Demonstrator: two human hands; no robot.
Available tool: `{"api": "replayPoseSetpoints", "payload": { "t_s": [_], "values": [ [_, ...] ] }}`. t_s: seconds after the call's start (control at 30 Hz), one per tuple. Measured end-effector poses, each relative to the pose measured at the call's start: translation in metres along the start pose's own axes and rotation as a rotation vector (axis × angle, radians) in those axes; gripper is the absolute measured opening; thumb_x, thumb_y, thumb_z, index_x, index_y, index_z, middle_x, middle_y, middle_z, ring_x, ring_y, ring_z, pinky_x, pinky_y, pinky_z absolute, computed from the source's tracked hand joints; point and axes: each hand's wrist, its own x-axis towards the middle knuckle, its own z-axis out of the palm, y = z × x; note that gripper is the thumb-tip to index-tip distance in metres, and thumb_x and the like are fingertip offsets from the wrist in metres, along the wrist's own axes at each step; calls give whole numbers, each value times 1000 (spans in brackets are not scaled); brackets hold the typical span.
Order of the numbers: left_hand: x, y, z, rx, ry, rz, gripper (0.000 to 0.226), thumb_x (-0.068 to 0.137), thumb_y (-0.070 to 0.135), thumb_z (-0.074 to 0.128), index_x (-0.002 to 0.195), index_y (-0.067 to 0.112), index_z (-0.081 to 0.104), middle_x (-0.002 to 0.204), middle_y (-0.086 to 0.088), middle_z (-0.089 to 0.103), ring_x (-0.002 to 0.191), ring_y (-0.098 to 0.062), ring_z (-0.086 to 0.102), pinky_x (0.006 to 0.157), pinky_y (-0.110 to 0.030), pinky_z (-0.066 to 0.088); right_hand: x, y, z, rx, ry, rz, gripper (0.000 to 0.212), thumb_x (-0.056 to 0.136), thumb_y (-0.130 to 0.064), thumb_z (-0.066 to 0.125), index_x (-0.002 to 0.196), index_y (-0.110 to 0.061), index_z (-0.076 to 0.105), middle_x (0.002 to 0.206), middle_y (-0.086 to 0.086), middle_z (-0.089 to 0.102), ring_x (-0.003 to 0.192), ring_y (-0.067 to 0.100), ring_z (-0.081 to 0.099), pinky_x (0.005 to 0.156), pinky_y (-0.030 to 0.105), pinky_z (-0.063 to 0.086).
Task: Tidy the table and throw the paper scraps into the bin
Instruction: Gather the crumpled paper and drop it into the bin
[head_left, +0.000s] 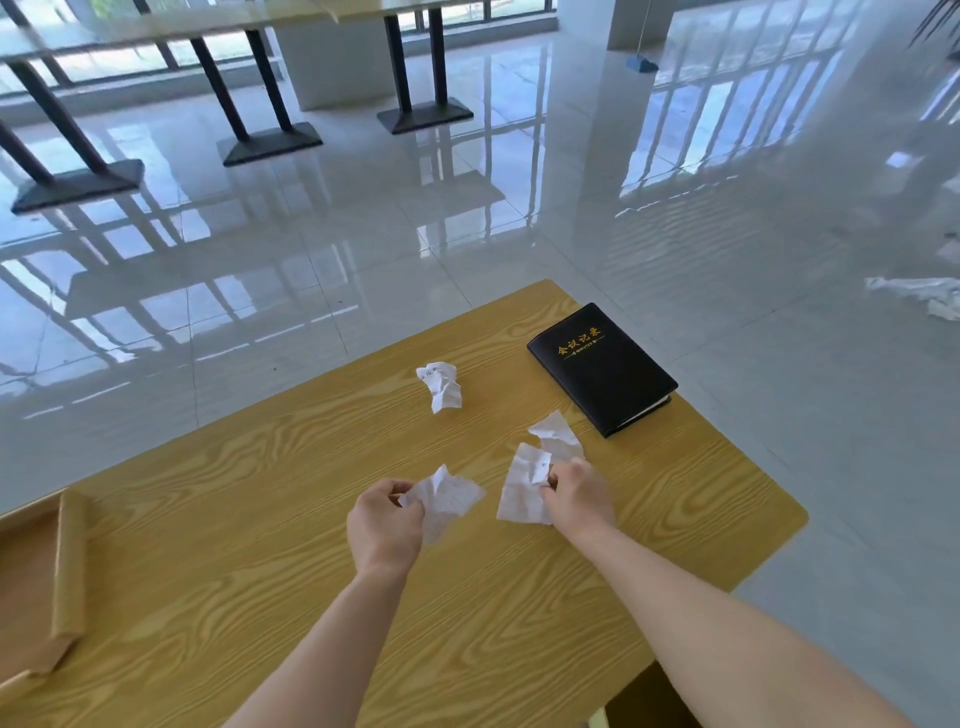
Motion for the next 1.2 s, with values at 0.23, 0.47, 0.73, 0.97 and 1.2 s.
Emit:
{"api": "replayPoseSetpoints", "payload": {
  "t_s": [0.23, 0.47, 0.73, 0.97, 1.2],
  "values": [
    [-14, -6, -16, 34, -93, 92, 14, 84, 12, 63, 91, 22, 70, 71, 9, 66, 61, -9, 61, 50, -23, 44, -56, -1, -15, 93, 90, 85, 31, 89, -14, 60, 63, -15, 44, 62, -1, 51, 60, 19, 46, 49, 30, 33],
    [-42, -12, -11, 66, -193, 155, 15, 85, 14, 63, 95, 23, 70, 73, 6, 66, 63, -12, 62, 54, -26, 51, -118, 15, -24, 179, 160, 124, 18, 88, -13, 62, 71, -7, 57, 70, 7, 64, 69, 26, 61, 58, 35, 46],
    [-91, -17, 39, 70, -303, 195, 16, 83, 16, 62, 95, 22, 72, 76, 5, 67, 66, -15, 64, 55, -28, 51, -160, 70, -39, 224, 226, 201, 15, 85, -15, 63, 72, -8, 60, 69, 4, 65, 69, 25, 60, 61, 36, 48],
    [-156, -23, 108, 100, -351, 214, 15, 84, 16, 63, 94, 22, 72, 76, 7, 67, 66, -11, 62, 52, -24, 45, -189, 151, -52, 230, 235, 232, 11, 86, -19, 66, 77, -11, 66, 73, 3, 70, 72, 26, 63, 66, 37, 52],
    [-223, -44, 169, 191, -382, 291, 14, 87, 15, 61, 90, 23, 72, 77, 12, 66, 70, -6, 60, 55, -17, 39, -215, 244, -51, 261, 179, 316, 15, 84, -14, 66, 70, -15, 59, 66, -2, 64, 67, 22, 58, 58, 32, 44]
  ]
}}
